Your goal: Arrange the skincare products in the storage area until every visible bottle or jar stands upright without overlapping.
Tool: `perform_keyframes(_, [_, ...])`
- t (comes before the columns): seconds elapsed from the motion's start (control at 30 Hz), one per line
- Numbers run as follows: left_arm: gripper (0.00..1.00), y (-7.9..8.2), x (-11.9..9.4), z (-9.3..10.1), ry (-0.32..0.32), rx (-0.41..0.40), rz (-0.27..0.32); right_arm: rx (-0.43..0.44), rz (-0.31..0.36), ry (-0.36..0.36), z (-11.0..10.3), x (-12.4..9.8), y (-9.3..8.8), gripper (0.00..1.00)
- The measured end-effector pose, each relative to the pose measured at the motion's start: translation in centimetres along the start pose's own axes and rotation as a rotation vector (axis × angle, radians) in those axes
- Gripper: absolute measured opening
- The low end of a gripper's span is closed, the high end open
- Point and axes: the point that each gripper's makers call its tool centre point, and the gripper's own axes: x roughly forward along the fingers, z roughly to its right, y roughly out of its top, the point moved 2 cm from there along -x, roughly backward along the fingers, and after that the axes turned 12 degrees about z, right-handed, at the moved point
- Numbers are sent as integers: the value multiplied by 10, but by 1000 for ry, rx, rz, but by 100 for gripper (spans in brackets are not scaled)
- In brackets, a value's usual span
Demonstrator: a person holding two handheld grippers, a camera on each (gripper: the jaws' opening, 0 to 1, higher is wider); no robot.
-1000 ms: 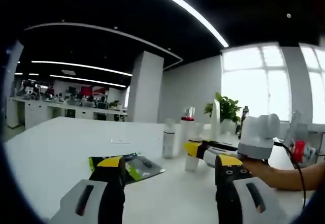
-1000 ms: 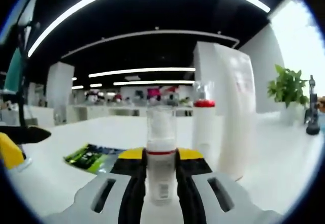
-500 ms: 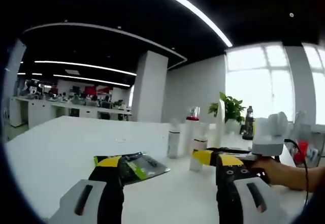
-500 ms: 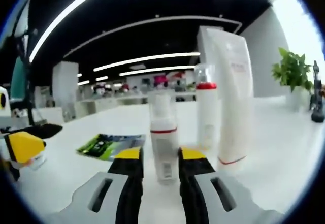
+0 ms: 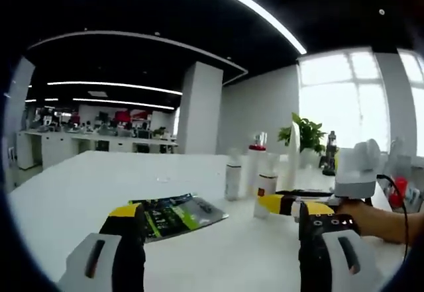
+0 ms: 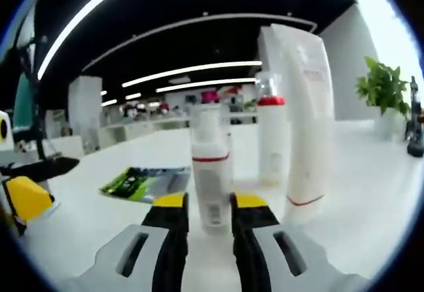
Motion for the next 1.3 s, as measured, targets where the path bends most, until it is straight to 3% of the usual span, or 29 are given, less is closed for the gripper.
perform_keyframes(0.1, [100,-1,0,0,-1,12,-4,3,0,-2,1,0,0,19])
perform_keyframes(0.6, [100,-1,-7,6,-2,14,-9,-32,11,-8,1,3,1,20])
perform_keyframes(0.83, [100,-2,-13,18,0,18,-13,-48,4,-6,1,1,1,29])
perform_keyframes(1.1, [100,-3,-9,8,18,18,-22,-74,-40,2,-4,-7,-2,40])
perform_keyframes(1.13, [100,-1,-3,-1,22,16,-20,-62,-68,9,-6,-10,-4,43])
perform_keyframes(1.23, [99,0,-4,-2,36,19,-15,-56,-86,28,-13,-12,-3,57])
perform_keyframes(1.3, [99,2,-5,-4,51,22,-7,-42,-111,44,-17,-13,-5,60])
